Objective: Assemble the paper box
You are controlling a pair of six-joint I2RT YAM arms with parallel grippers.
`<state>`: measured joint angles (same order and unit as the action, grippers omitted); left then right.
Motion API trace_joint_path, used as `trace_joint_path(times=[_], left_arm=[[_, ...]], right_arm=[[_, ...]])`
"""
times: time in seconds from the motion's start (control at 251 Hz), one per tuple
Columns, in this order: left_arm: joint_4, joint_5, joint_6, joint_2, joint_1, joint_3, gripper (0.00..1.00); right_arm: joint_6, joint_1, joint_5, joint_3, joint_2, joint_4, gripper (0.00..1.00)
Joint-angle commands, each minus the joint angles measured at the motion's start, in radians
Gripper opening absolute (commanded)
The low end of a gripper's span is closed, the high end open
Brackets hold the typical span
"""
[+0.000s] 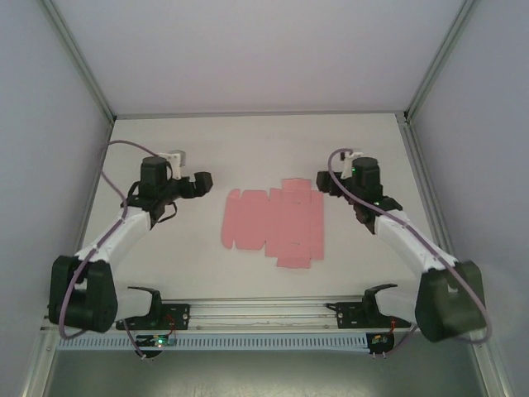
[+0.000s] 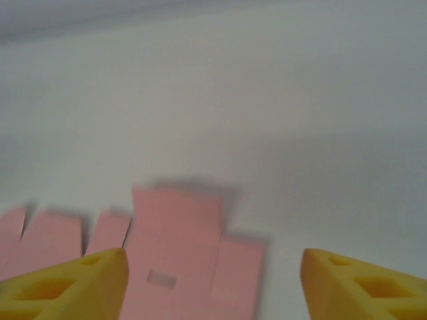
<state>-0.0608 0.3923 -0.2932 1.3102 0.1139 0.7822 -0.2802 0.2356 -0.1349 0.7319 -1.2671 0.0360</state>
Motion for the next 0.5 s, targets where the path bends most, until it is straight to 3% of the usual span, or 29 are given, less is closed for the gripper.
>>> trace_joint_path(times=[0.0,0.124,0.407,0.499], left_arm=[[-0.156,0.147,-0.015,0.094,0.052,0.068,1.0],[-0.108,0.237,-0.045,0.23,0.078,0.102,1.0],[-0.266,0.288,0.012,0.474,0.138,0.284,1.0],[-0.255,0.322,0.002,0.489,0.139,0.288,1.0]], right_arm=[[-0.067,0.053,-0.131,0.057,-0.117,0.207,0.62],[-0.097,0.066,-0.137,0.086,-0.264,0.179,0.48],[-0.157,0.02,-0.092,0.123,-0.5,0.184,0.37],[-0.217,-0.016,-0.181,0.084,-0.527,0.114,0.33]])
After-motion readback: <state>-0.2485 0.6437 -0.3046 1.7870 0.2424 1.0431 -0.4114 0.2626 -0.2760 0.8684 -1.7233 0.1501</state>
